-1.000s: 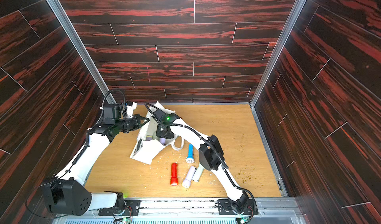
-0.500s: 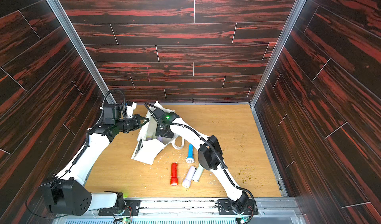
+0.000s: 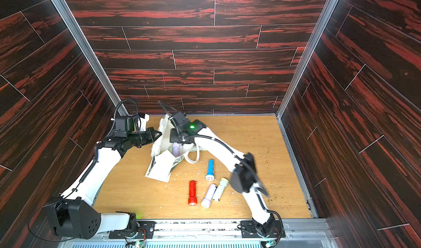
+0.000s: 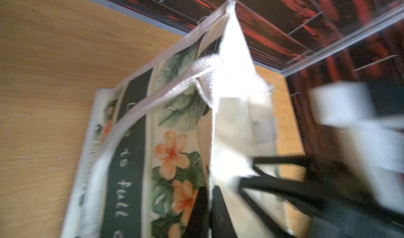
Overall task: Put the flashlights into the tote bags
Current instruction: Place the flashlight in the canvas bag, then pick up the flashlight from the center of the board.
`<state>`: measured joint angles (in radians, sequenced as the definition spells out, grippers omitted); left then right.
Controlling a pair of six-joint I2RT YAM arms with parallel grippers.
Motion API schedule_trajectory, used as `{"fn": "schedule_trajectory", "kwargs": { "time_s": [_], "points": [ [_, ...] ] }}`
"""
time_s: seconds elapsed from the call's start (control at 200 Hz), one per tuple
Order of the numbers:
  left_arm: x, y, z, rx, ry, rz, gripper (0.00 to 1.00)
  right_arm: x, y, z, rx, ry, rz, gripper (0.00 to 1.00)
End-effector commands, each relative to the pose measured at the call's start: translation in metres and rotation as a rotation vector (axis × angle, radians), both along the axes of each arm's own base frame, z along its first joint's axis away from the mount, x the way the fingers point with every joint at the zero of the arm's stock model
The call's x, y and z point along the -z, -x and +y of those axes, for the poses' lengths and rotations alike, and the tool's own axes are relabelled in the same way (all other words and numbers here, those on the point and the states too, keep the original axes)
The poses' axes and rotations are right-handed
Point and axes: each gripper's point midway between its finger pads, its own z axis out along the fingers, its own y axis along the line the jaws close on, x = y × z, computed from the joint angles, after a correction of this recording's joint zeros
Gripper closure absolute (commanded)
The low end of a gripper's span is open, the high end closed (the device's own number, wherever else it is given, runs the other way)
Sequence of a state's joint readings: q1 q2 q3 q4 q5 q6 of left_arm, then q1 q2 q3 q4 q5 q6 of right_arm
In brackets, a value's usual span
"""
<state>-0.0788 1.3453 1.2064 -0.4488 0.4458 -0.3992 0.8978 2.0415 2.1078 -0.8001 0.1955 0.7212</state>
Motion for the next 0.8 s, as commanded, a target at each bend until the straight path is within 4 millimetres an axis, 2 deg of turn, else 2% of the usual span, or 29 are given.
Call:
{"fn": "schedule_trajectory", "kwargs": {
  "time_s": [0.0, 0.09, 0.246, 0.451, 0.461, 0.521, 0.646, 0.797],
  "points": [
    [-0.010, 0.000, 0.021, -0.080, -0.114, -0.032, 1.00, -0.063, 0.011, -0.024, 0.018, -0.105, -0.162, 0.38],
    [-0.006, -0.002, 0.029, -0.112, -0.151, -0.017, 1.00, -0.056, 0.023, -0.051, 0.069, -0.101, -0.167, 0.40],
    [-0.003, -0.002, 0.040, -0.155, -0.207, -0.008, 1.00, -0.020, 0.049, -0.106, 0.203, -0.058, -0.110, 0.44],
    [-0.003, -0.003, 0.062, -0.241, -0.304, -0.012, 1.00, 0.060, 0.100, -0.190, 0.446, 0.109, 0.100, 0.49],
    [0.002, 0.001, 0.063, -0.237, -0.313, 0.012, 1.00, 0.063, 0.103, -0.194, 0.455, 0.116, 0.110, 0.49],
    [0.003, 0.003, 0.067, -0.251, -0.336, 0.019, 1.00, 0.084, 0.119, -0.213, 0.505, 0.160, 0.167, 0.50],
    [0.005, 0.005, 0.074, -0.277, -0.408, 0.029, 1.00, 0.119, 0.148, -0.236, 0.569, 0.183, 0.281, 0.54],
    [0.006, 0.007, 0.073, -0.277, -0.511, 0.028, 1.00, 0.157, 0.173, -0.246, 0.587, 0.217, 0.401, 0.56]
  ]
}}
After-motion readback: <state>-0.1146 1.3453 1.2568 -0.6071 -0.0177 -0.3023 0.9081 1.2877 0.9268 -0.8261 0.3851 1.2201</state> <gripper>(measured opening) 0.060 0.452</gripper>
